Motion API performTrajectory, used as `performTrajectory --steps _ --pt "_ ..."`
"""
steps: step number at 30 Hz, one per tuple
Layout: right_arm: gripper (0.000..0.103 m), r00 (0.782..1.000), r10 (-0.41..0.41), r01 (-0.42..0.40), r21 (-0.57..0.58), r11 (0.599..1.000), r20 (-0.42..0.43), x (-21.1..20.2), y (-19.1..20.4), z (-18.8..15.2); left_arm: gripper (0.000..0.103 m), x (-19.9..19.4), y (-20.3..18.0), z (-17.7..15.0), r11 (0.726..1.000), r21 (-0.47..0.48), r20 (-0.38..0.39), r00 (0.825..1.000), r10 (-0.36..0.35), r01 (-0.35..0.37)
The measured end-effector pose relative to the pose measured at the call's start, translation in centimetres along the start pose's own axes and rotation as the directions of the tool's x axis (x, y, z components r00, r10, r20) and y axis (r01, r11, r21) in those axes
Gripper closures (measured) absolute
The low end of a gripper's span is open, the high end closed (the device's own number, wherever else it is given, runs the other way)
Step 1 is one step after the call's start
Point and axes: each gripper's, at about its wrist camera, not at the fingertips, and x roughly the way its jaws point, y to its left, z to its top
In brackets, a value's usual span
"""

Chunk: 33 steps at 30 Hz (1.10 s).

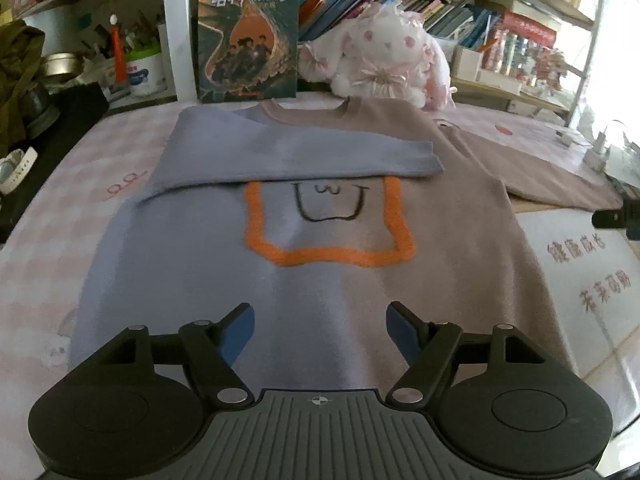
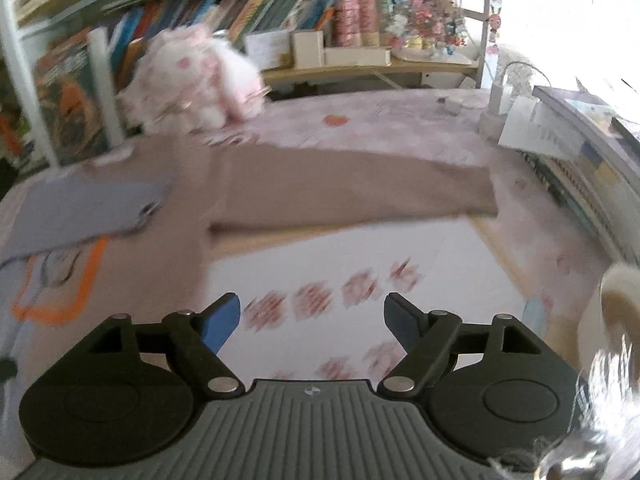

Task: Fold clothes
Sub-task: 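Open both grippers and move the right gripper to the beige sleeve cuff, then grasp the beige sleeve cuff with the right gripper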

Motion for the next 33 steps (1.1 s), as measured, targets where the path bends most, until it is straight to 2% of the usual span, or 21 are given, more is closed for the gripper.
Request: performTrajectory --steps 8,11,21,28,29,30,31,33 --pt "0.024 0.999 -0.014 0.017 0.074 0.997 -0.040 5.2 -6.0 5.4 0.028 0.7 -3.9 -0.1 0.995 -0.040 -0.051 0.995 0.084 -0.086" --pt "0.023 0.997 -0.020 0.029 0.126 0.992 -0.073 6.9 -7.4 6.4 0.024 0.9 -4.6 -0.3 0.990 -0.068 -0.072 0.990 0.120 -0.125" --pt "0.024 0.993 -0.037 0.063 0.236 0.970 -0.112 9.7 -10.4 7.3 0.023 1.1 -5.3 0.0 0.973 -0.115 -0.114 0.976 0.185 -0.198" --pt "0.026 0.996 -0.034 0.054 0.270 0.961 -0.078 10.7 -11.1 7.9 0.023 1.2 -5.5 -0.2 0.967 -0.114 -0.140 0.967 0.211 -0.228" --pt "0.031 0.997 -0.026 0.044 0.268 0.962 -0.070 10.8 -11.1 8.0 0.023 1.2 -5.6 -0.2 0.966 -0.112 -0.142 0.966 0.214 -0.231" --pt "0.043 0.998 -0.017 0.033 0.266 0.963 -0.062 10.8 -11.0 8.1 0.023 1.3 -5.7 -0.3 0.966 -0.110 -0.144 0.965 0.217 -0.233" --pt "0.049 0.998 -0.002 0.017 0.264 0.964 -0.058 10.9 -11.0 8.1 0.023 1.3 -5.7 -0.3 0.966 -0.108 -0.146 0.965 0.219 -0.236" --pt "0.074 0.998 0.031 -0.017 0.260 0.965 -0.052 11.0 -11.1 8.1 0.023 1.3 -5.8 -0.3 0.965 -0.107 -0.147 0.964 0.223 -0.239"
